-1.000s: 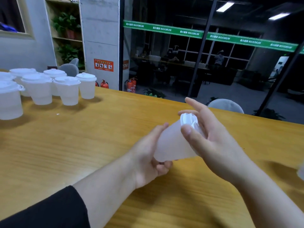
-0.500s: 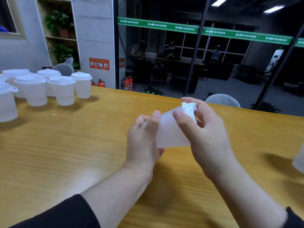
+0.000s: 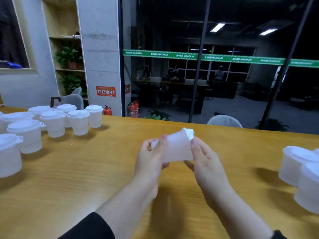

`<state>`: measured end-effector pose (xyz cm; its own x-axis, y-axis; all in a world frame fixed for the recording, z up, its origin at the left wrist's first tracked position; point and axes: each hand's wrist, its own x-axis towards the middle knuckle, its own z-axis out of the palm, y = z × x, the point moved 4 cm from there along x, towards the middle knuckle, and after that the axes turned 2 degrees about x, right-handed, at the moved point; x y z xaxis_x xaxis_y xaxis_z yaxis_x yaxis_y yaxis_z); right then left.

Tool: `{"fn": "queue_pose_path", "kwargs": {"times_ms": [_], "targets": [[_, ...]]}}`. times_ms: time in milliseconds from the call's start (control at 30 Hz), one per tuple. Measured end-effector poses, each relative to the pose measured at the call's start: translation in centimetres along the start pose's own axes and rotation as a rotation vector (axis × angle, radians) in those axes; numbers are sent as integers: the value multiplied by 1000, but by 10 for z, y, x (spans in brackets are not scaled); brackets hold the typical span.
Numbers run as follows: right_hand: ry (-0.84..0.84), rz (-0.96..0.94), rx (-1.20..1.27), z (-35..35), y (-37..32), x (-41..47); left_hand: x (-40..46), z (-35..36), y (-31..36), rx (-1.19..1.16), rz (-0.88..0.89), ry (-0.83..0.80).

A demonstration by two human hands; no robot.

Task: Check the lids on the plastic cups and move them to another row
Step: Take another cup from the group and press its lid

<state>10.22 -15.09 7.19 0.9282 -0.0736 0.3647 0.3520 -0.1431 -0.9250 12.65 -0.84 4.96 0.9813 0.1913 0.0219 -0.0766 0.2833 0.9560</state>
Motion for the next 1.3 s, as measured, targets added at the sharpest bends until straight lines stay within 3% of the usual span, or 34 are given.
{"fn": "queue_pose_path", "kwargs": {"times_ms": [133, 233, 300, 367, 533, 667, 900, 1000, 1233, 1300], "targets": [[-40, 20, 216, -10, -35, -35, -24, 22, 85, 373, 467, 15], [-47, 231, 821, -21, -45, -57, -47, 58, 145, 798, 705, -189], [-47, 338, 1174, -23, -48, -71, -67, 86, 164, 1113, 727, -344], [-57, 368, 1334, -25, -49, -88, -87, 111, 170, 1366, 739, -442], [-28, 366, 1455, -36, -48, -122, -122, 142, 161, 1532, 762, -546], [37, 415, 1423, -60, -49, -145, -144, 149, 151, 1446, 766, -533], [226, 398, 1097, -132, -55, -167, -172, 138, 91, 914, 739, -396], [262, 316, 854, -168, -58, -170, -182, 134, 49, 675, 591, -457], [303, 166, 157, -201, -41, -152, -177, 141, -26, 632, 284, -504], [268, 118, 18, -201, -32, -142, -171, 145, -39, 538, 119, -486]]}}
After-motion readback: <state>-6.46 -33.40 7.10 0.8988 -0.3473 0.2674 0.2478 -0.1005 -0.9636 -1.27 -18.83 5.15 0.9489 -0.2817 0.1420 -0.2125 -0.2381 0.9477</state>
